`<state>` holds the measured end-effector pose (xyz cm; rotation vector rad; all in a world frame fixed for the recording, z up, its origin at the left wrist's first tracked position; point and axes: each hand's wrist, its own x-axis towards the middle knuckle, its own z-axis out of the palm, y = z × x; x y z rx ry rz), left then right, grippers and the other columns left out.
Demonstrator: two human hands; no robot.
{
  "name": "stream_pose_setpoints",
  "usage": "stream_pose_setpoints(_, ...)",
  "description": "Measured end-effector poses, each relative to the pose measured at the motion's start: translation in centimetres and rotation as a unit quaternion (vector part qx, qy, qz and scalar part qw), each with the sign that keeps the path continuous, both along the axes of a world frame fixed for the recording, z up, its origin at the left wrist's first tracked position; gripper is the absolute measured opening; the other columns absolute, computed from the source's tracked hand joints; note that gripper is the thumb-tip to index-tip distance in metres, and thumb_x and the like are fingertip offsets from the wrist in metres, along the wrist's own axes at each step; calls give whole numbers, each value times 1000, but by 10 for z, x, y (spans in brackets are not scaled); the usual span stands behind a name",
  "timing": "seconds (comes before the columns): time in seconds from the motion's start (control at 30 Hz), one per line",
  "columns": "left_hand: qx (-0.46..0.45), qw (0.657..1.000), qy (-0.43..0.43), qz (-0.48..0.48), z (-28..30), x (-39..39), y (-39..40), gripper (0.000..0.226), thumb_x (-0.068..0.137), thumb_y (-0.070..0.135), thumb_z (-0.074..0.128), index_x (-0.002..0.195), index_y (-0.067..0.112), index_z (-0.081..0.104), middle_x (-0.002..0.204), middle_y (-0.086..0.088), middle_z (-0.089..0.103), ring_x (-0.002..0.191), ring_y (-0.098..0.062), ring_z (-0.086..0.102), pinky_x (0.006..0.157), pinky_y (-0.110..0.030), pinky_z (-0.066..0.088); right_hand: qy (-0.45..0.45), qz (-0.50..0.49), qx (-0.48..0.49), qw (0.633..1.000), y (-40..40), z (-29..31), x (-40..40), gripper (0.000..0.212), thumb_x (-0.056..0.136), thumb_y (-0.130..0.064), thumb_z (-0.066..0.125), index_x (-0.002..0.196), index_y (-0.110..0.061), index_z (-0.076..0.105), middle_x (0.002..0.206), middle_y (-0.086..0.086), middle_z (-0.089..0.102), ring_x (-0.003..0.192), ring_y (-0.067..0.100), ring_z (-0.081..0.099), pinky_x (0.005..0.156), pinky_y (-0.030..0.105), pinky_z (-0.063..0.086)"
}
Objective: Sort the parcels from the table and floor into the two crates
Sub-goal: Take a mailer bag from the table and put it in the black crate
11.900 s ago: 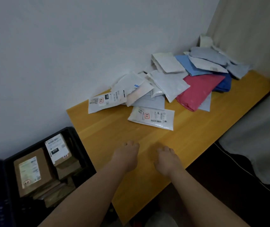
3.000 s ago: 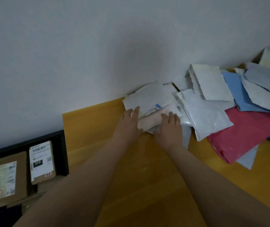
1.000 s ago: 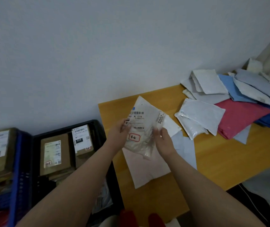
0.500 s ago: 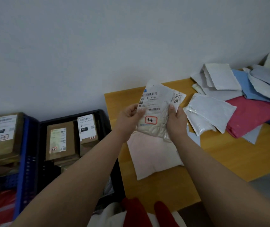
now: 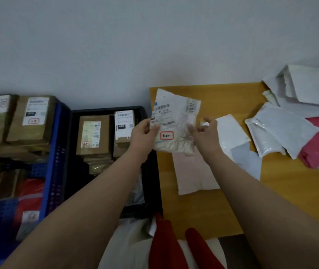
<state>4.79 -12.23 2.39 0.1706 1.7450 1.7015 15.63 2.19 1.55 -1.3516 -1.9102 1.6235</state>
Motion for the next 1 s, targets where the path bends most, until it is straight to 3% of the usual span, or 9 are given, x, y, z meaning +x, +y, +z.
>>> stream_pose_setpoints(0.1, -92, 995, 20, 40, -26, -18, -51, 24, 96, 6, 56, 119, 0, 59, 115, -19, 66, 98, -28, 67, 85, -41, 57, -62, 157, -23, 985, -45, -21, -18, 86, 79, -20, 79, 145, -14, 26, 119, 5, 54, 107, 21, 58, 90, 40, 51)
stream_pose_setpoints(0.2, -204, 976, 74, 29, -46, -29, -101, 32, 92, 5, 61, 124, 4, 59, 112, -10, 67, 94, -20, 66, 75, -29, 56, -93, 285, -38, 953, -93, -44, -37, 72, 80, -17, 77, 140, -13, 38, 135, 10, 49, 120, 21, 51, 101, 36, 45)
stream_pose_setpoints(0.3, -307, 944, 118, -3, -68, -30, -146, 50, 87, 3, 62, 135, 15, 49, 108, 7, 57, 92, -10, 59, 66, -14, 46, -156, 370, -37, 915, -137, -70, -48, 61, 85, -25, 73, 137, -14, 43, 135, 10, 48, 118, 21, 50, 94, 27, 41)
stream_pose_setpoints(0.4, -383, 916, 94, -76, -100, -23, -177, 67, 85, 2, 63, 143, 21, 36, 117, 1, 56, 92, -12, 55, 67, -15, 44, -223, 397, -56, 889, -170, -106, -47, 60, 87, -27, 70, 138, -11, 43, 138, 11, 48, 123, 25, 50, 89, 23, 38)
stream_pose_setpoints(0.5, -434, 884, 55, -162, -138, -17, -188, 60, 85, 7, 65, 138, 17, 38, 132, -12, 49, 109, -23, 53, 87, -31, 48, -267, 395, -81, 875, -188, -144, -43, 55, 88, -27, 67, 135, -8, 44, 135, 11, 50, 120, 25, 52, 85, 22, 38)
stream_pose_setpoints(0.6, -467, 850, 54, -237, -182, -15, -191, 55, 86, 14, 67, 135, 14, 43, 135, -16, 41, 118, -30, 50, 98, -34, 45, -309, 408, -74, 856, -199, -185, -45, 51, 88, -24, 64, 132, -7, 46, 135, 15, 48, 118, 28, 53, 88, 24, 44)
stream_pose_setpoints(0.7, -469, 835, 62, -280, -225, -13, -191, 57, 86, 16, 66, 138, 14, 41, 135, -17, 41, 120, -31, 49, 99, -35, 44, -330, 437, -59, 835, -207, -222, -50, 51, 88, -22, 60, 134, -7, 45, 145, 16, 37, 121, 31, 50, 100, 37, 47)
stream_pose_setpoints(0.87, -482, 817, 75, -309, -298, -19, -185, 62, 85, 16, 66, 138, 12, 35, 136, -19, 38, 121, -33, 47, 99, -38, 44, -383, 482, -7, 788, -218, -286, -64, 63, 92, -27, 56, 147, -18, 27, 160, 4, 5, 134, 36, 31, 108, 40, 37)
stream_pose_setpoints(1.0, -485, 812, 78, -316, -348, -23, -178, 61, 88, 14, 63, 140, 11, 32, 140, -18, 33, 123, -33, 45, 99, -37, 41, -411, 462, 15, 786, -225, -334, -67, 66, 94, -30, 52, 151, -20, 20, 161, 5, 4, 135, 37, 29, 109, 39, 36)
